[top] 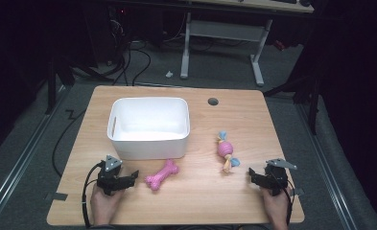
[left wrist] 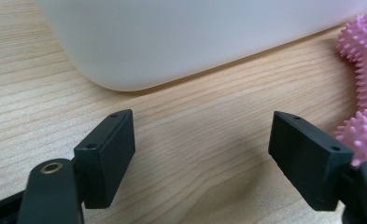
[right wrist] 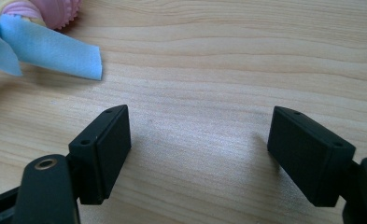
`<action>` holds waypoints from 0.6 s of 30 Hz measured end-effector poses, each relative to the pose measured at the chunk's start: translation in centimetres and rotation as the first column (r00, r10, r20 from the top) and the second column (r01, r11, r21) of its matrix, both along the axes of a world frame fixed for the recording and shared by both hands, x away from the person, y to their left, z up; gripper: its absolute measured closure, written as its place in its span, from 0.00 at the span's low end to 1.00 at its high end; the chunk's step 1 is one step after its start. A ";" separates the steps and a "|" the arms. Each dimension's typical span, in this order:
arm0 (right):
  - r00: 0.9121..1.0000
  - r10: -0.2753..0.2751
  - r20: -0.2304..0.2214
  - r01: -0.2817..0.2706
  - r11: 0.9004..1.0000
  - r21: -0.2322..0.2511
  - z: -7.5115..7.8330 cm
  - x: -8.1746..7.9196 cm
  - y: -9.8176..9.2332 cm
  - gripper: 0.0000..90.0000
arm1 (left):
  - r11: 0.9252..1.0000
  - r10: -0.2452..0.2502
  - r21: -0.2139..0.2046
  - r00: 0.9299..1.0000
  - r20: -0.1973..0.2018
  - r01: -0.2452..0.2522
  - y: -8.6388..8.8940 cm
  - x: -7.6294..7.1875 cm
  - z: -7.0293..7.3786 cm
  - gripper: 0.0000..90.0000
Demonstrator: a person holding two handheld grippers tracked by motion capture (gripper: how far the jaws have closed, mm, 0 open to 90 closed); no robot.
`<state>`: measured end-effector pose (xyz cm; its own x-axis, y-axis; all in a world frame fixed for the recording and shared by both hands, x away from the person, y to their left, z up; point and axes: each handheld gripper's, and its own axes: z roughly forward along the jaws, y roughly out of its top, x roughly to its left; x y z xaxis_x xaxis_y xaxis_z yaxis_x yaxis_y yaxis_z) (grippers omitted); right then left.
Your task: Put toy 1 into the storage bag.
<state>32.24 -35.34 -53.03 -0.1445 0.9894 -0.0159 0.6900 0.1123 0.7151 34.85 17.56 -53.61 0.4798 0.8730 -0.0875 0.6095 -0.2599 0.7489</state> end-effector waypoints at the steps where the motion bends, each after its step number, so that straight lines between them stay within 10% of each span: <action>1: 1.000 0.000 0.000 0.000 1.000 0.000 0.0 0.0 0.0 0.24 | 1.000 0.000 0.000 1.000 0.000 0.000 0.0 0.0 0.0 0.26; 18: 1.000 0.004 -0.002 -0.004 1.000 0.001 0.0 -0.1 0.1 0.24 | 1.000 -0.013 0.005 1.000 0.002 0.013 0.0 0.1 0.0 0.26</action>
